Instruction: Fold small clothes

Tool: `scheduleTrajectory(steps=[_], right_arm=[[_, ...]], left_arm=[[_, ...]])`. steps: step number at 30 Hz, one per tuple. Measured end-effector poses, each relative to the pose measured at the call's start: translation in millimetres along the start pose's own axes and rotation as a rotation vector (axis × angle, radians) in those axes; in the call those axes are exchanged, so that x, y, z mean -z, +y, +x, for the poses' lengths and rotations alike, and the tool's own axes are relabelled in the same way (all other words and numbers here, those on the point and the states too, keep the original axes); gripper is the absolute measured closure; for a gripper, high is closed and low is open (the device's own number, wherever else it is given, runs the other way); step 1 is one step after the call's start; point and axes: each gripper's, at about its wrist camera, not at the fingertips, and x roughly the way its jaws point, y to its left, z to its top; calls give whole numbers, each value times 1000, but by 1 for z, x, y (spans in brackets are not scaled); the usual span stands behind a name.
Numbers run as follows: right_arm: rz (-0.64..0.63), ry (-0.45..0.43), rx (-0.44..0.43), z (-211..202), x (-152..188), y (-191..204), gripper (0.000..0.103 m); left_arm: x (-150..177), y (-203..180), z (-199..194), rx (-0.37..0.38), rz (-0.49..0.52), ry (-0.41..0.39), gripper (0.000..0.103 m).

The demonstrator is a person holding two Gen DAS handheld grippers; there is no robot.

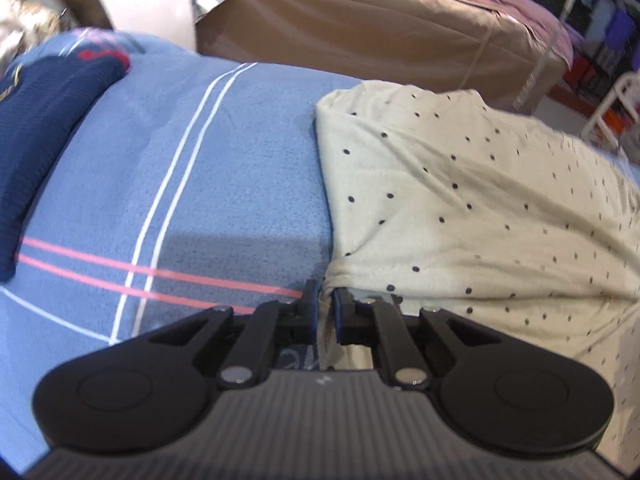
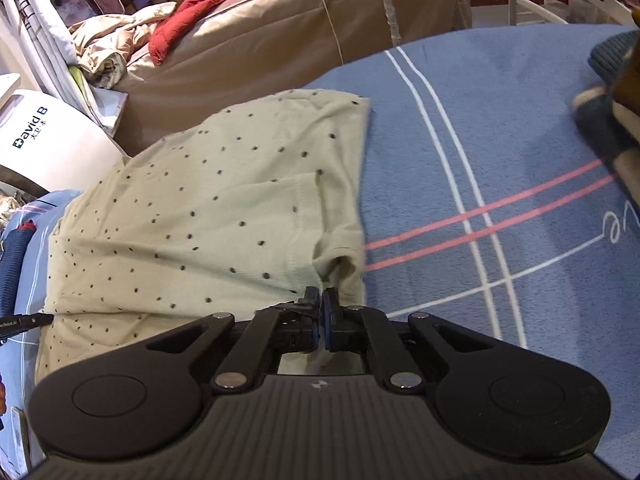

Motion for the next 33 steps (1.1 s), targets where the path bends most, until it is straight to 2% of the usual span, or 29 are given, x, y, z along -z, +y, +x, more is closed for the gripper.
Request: scheduleTrajectory(steps=[1,2,3,4,5,6,9,11,12,15,17,18,20,25,29,33], right_arm=[[12,-15,-23,-3,0,-2,81],[16,-47,-27,-11,0,-3,74],[20,-88,-13,-20,1,-2,60],[27,-124,5,-30,2,-1,39],[28,-141,14,-39,4,0,25],[17,-142,13,-46,5,2,0],[-131,-170,-29,-70,17,22,0],[-240,-168,-29,-81,29,39,0],[-255,-164,-34,-85,34,43,0],[-170,-90,-53,-84,45,42,0],[-109,-45,-67,-84,59,39,0],[-99,-28,-65,-85,66,39,17],[-74,2,-54,-93,84,39,20],[-79,58,-30,-127,133,23,18],[-103,72,12,-152,164,6,17],[-68,96,30,-162,183,-11,16]], left_arm=[[0,-2,-1,-1,6,4,93],[-2,-2,-3,10,-3,12,82],[-2,-2,-6,8,-8,14,73],[-1,-4,-14,-14,5,3,44],[2,-8,-22,-43,32,-19,19],[5,-13,-32,-54,63,-52,12],[21,-30,-72,14,164,-180,2],[34,-45,-92,37,210,-221,0],[39,-52,-99,34,235,-232,0],[52,-77,-110,-18,289,-200,0],[71,-85,-118,-20,310,-171,0],[80,-87,-122,-16,317,-166,0],[106,-85,-134,5,319,-153,0],[163,-51,-163,32,179,-83,1],[202,-26,-172,1,87,21,19],[227,-13,-176,6,-18,71,22]])
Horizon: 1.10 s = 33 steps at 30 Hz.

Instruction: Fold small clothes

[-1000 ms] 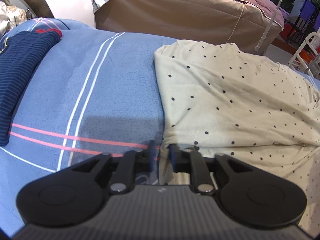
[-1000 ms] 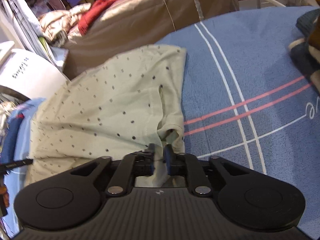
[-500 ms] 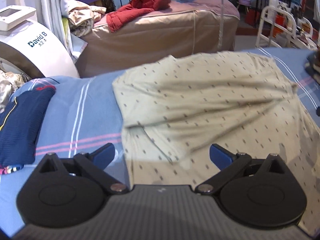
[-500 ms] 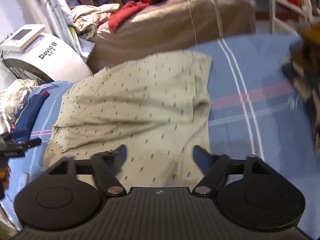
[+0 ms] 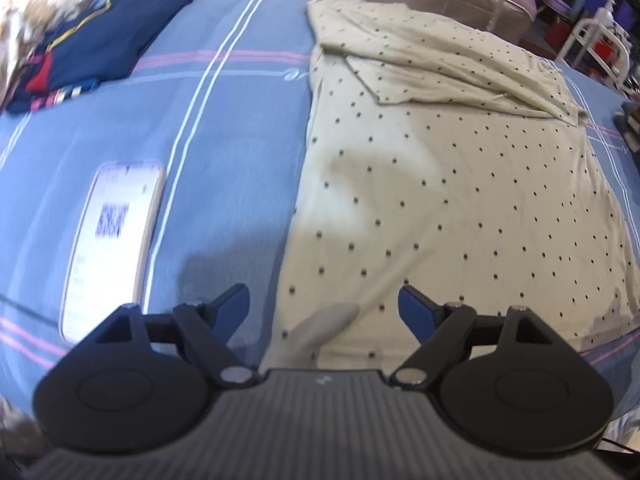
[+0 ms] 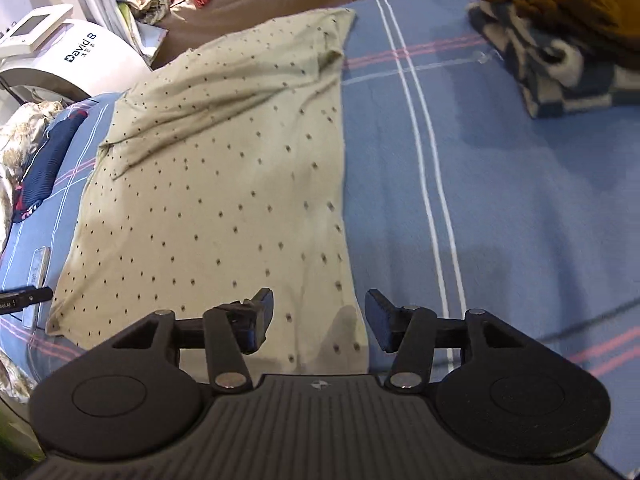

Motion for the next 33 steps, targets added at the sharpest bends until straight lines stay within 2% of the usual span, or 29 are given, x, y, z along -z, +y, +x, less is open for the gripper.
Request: scheduleTrajectory(steps=[4,7,8,9,11,14,19,23,26,28,30,31,32,33], right_arm=[[29,0,0,1,11,-4,16],[18,13,-8,5,15,0,17],[19,11,-9,6,16,1,17],[25,8,-10,7,17,1,17],[32,8,-11,10,18,0,17],[27,14,-10,12,19,-1,17],[65,16,-17,15,22,-7,17],[70,30,-23,19,26,-9,17],[90,3,27,19,26,-12,17],[113,-10,22,20,26,-17,15],[112,23,7,28,27,-19,15],[110,25,2,29,28,-18,12],[108,23,-1,30,30,-16,11],[104,26,-11,30,31,-14,9]], left_arm=[[6,7,-2,-32,-73,-15,22],[1,15,2,3,-131,6,22],[1,16,6,1,-135,25,24],[1,18,11,3,-143,46,29],[5,25,20,49,-192,71,34],[14,34,28,117,-261,87,34],[21,33,27,129,-211,73,35],[22,47,30,187,-301,66,35],[20,50,31,212,-337,79,34],[18,44,33,206,-308,92,34],[17,35,35,174,-244,95,34],[18,31,35,157,-217,94,37],[19,28,34,138,-203,91,44],[20,27,33,119,-201,87,63]])
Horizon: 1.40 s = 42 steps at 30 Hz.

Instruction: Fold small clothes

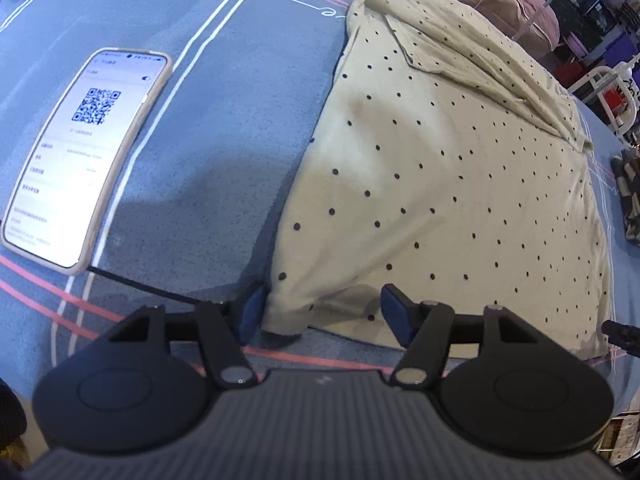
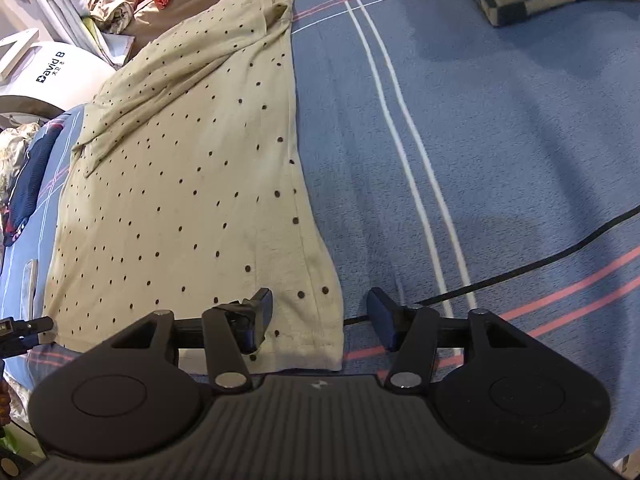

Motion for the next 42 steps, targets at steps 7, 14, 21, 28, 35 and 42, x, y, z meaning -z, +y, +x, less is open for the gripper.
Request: scheduleTrajectory(steps=[7,14,21,28,35,42], right_arm=[[-13,71,-60,8,5,8,80],[-3,48,-137,-10,-9,15,90],[139,-60,-245,-16,-76,20,90],[178,-146,-283,21,-201,27,90],[119,-173,-234,60,-290,46,90],[189,-165,-211,92,-330,40,90]], left_arm=[[1,16,1,34,-119,10,97],[-29,4,-11,62,-120,-38,98],[-115,-25,-11,82,-50,-135,98],[-244,-64,30,56,35,-229,98],[-334,-99,64,32,61,-272,98],[-381,-115,104,20,41,-247,98]])
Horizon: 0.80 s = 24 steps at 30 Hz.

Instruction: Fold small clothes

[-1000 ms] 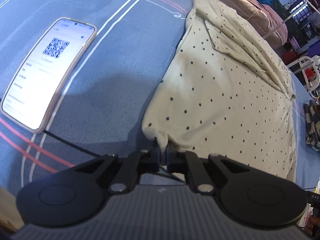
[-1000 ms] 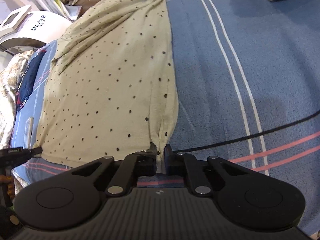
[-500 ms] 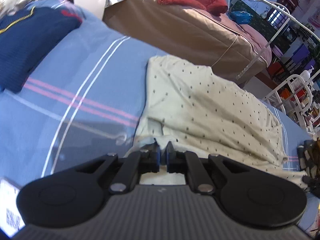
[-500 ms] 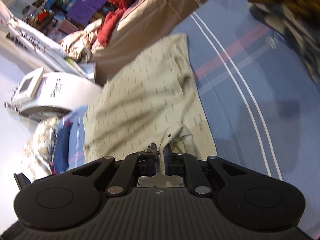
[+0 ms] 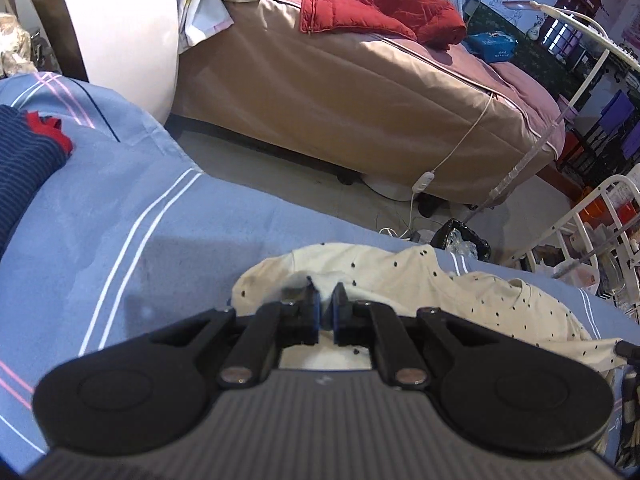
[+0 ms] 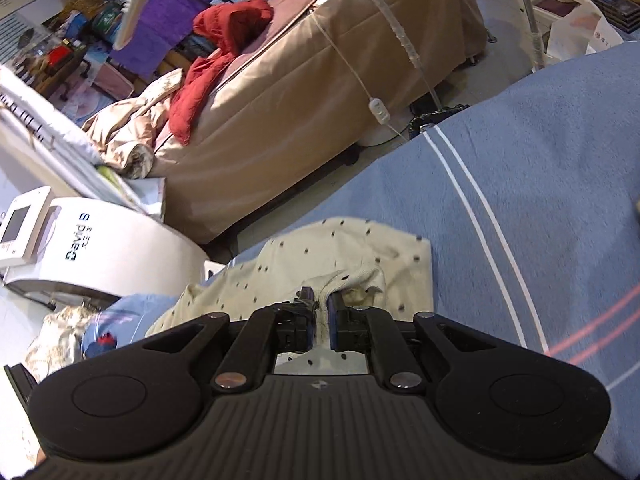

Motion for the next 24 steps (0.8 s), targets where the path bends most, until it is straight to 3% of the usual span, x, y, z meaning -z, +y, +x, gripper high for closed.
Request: scheduleTrajectory(steps=[7,8,10,11,14,17,21,24], right_arm=[[17,12,52,31,-25,-3,88],[16,17,63,36,-25,-3,85],[14,5,97,43,-26,-2,60],[3,-11,97,45,-28,-1,59],[-31,-101,80,36,-31,1,57],[-106,-107,75,26,-30,9,58],[-410,-96,63,11,-5,34,60],[-606,-4,19,17,18,44,67]], left_arm=[[-20,-2,46,-62,18,53,92],[-20,-1,49,-73,15,45,81],[-22,-2,54,-92,23,19,57],[-23,-3,54,-118,26,2,44],[-31,-5,48,-132,27,-75,43],[-35,-10,35,-115,50,-91,44],[-5,-40,10,-63,293,-79,46],[27,-62,10,-22,431,-19,54]])
